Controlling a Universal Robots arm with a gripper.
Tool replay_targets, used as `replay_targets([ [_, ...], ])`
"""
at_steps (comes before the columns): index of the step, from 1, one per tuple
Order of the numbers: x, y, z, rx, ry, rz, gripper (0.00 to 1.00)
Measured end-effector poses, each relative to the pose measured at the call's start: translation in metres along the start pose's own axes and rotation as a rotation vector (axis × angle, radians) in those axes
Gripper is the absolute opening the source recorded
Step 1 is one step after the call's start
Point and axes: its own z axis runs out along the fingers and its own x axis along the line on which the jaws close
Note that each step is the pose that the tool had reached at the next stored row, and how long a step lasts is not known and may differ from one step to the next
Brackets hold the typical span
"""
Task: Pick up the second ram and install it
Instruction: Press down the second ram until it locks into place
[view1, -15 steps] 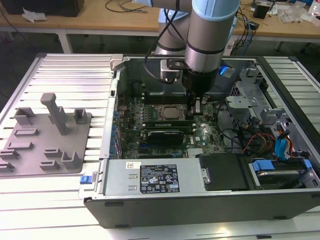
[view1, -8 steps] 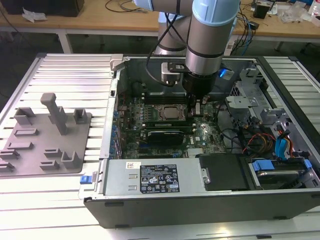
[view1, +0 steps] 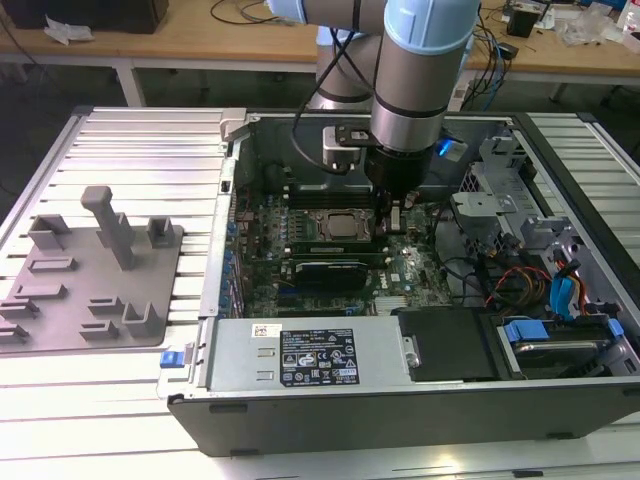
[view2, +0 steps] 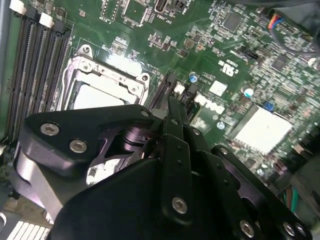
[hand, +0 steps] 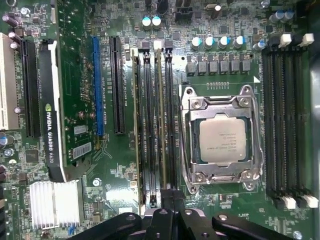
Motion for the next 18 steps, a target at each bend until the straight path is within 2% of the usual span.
replay_targets([
  [1,-0.0001,-0.0001,-0.0089,0.0,0.0001,0.0,0.08],
  [4,-0.0002,-0.0003,-0.0183,-0.0001,0.0001,0.0,0.08],
  [8,-0.0001,0.0003,-0.0189,0.0,0.0001,0.0,0.08],
  [11,0.0003,0.0079,-0.019,0.0,0.0001,0.0,0.08],
  [15,0.0013,0.0283,-0.0193,0.0008,0.0001,0.0,0.08],
  [18,0.0019,0.0394,-0.0195,0.0013,0.0001,0.0,0.08],
])
